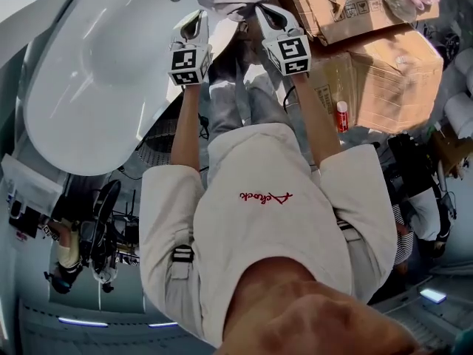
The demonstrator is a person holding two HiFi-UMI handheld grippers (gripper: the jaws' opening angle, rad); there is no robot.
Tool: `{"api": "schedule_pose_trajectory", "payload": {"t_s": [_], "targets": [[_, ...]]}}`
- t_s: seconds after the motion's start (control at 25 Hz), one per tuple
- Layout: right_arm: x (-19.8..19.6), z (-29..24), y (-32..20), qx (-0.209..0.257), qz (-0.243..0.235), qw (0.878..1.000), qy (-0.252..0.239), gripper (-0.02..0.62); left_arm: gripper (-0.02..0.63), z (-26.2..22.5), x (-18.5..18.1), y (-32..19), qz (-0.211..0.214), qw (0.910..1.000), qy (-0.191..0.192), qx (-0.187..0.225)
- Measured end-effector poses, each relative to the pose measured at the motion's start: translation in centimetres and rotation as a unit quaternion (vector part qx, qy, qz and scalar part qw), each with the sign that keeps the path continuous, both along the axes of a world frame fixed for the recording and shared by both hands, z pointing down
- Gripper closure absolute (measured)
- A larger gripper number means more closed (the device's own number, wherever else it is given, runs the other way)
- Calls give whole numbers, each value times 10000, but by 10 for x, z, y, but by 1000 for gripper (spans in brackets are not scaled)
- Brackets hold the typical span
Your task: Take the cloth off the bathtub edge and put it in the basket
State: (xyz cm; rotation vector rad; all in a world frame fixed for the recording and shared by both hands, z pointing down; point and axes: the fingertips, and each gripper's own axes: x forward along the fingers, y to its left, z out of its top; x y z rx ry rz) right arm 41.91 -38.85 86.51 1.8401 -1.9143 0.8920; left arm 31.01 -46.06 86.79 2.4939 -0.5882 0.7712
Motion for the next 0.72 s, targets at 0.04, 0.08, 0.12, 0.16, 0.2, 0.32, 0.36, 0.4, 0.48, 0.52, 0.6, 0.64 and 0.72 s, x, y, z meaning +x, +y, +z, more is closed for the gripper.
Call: {"api": "schedule_pose_trajectory", "payload": {"t_s": [0.04, 0.08, 0.12, 0.16, 0.2, 0.32, 0.36, 0.4, 0.48, 0.52, 0.6, 0.64, 0.72], "targets": [[2, 8, -4, -62, -1, 10000, -18, 591, 606, 8, 5, -1, 65, 10000, -29, -20], [4, 17, -9, -121, 1, 9999, -37, 591, 606, 16, 10, -2, 132, 9999, -65, -48], [6, 25, -13, -179, 7, 9998, -56, 591, 606, 25, 14, -2, 193, 9997, -107, -90], [8, 33, -16, -237, 15, 9997, -75, 591, 606, 35, 17, -2, 247, 9995, -153, -137], [9, 40, -19, -293, 20, 9995, -92, 591, 606, 45, 19, -2, 292, 9992, -196, -187], [12, 61, -26, -447, 19, 9989, -155, 591, 606, 72, 23, -5, 321, 9983, -303, -388], [12, 68, -29, -499, 14, 9986, -184, 591, 606, 79, 24, -7, 315, 9980, -325, -445], [13, 75, -32, -544, 15, 9983, -216, 591, 606, 85, 26, -9, 312, 9977, -340, -488], [14, 87, -38, -591, 55, 9978, -301, 591, 606, 96, 31, -12, 339, 9973, -360, -546], [16, 91, -41, -604, 91, 9975, -352, 591, 606, 100, 34, -13, 371, 9970, -372, -566], [17, 99, -47, -641, 160, 9968, -455, 589, 604, 109, 40, -13, 438, 9964, -382, -619], [18, 102, -49, -664, 181, 9963, -514, 589, 604, 113, 42, -14, 462, 9961, -373, -647], [18, 109, -55, -704, 187, 9953, -643, 588, 533, 120, 46, -16, 547, 9953, -341, -716]]}}
